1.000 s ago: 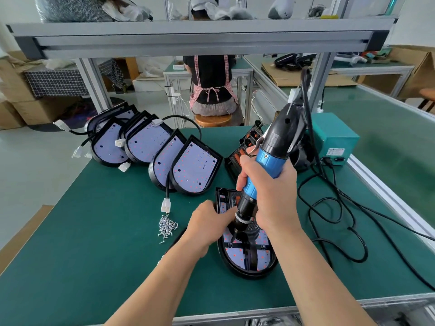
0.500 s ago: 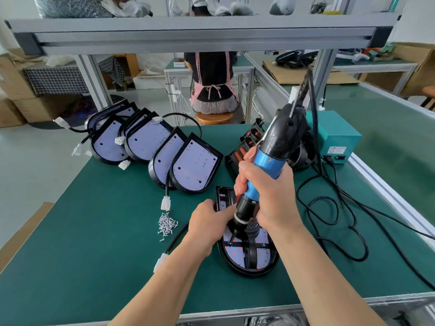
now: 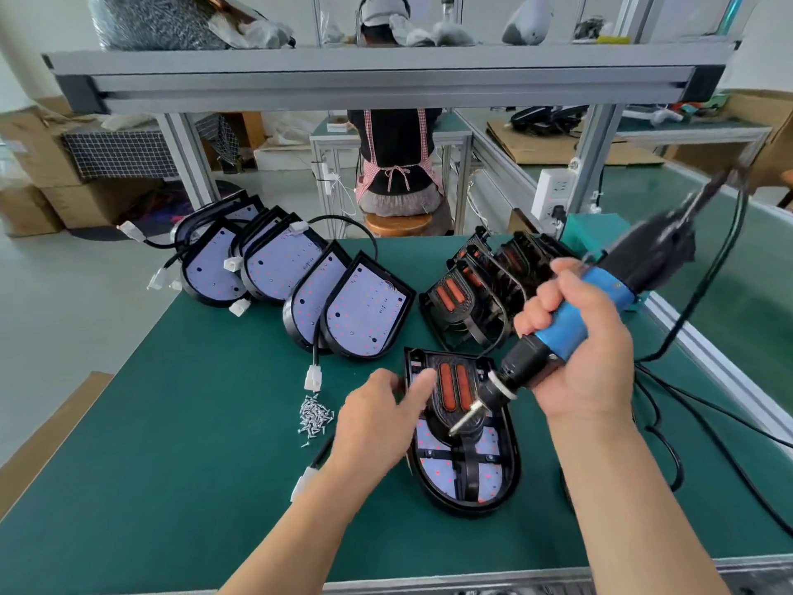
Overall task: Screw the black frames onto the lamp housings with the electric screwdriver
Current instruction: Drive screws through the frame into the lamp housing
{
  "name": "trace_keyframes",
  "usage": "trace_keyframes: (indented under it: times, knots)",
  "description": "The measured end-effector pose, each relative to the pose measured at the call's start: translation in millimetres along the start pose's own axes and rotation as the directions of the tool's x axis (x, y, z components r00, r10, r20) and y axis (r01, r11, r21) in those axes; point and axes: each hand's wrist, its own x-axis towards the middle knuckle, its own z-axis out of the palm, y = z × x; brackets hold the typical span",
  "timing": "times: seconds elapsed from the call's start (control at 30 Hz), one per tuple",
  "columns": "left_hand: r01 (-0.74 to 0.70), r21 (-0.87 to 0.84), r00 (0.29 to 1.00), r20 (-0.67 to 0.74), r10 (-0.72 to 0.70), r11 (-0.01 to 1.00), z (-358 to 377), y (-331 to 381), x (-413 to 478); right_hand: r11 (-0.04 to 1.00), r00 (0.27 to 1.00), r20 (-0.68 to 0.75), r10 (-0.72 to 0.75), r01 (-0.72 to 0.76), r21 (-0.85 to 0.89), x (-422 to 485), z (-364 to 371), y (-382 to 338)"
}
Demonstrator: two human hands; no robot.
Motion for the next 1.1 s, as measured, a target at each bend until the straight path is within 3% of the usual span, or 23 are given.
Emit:
trace_keyframes:
  times: [0.13,0.27,0.5,0.83,0.9,1.0,1.1]
  knots:
    - [-0.012,0.322,0.969,-0.228,0.090,0.947,-36.4,-29.5,-14.0,0.993,0.959,-0.269,0.087,-0.063,0.097,-3.9,-36.8,11.1]
    - [0.101,0.468,0.981,-0.192,-0.010,0.878,-68.6,-61.6,-18.6,0.979,0.915,-0.379,0.138,-0.069,0.189,-4.8,-55.6,21.0]
    - [0.124,0.344,0.990,-0.101,-0.095,0.931,-80.8,-72.7,-23.0,0.936,0.888,-0.398,0.231,-0.090,0.341,-5.1,-71.9,30.8]
    - [0.061,0.414,0.996,-0.083,-0.029,0.908,-79.4,-69.1,-21.7,0.925,0.878,-0.411,0.245,-0.084,0.371,-6.5,-73.3,29.1]
    - [0.005,0.310,0.994,-0.107,0.030,0.951,-80.3,-62.1,-25.6,0.925,0.880,-0.412,0.236,-0.073,0.373,-5.8,-67.8,25.5]
    - [-0.041,-0.064,0.998,-0.049,0.038,0.997,-75.5,-38.6,-29.2,0.927,0.887,-0.411,0.208,-0.045,0.372,-2.8,-53.8,17.0]
    - [-0.020,-0.444,0.995,0.077,0.060,0.896,-59.7,-13.7,-32.3,0.934,0.898,-0.403,0.178,-0.024,0.358,0.4,-34.1,8.1]
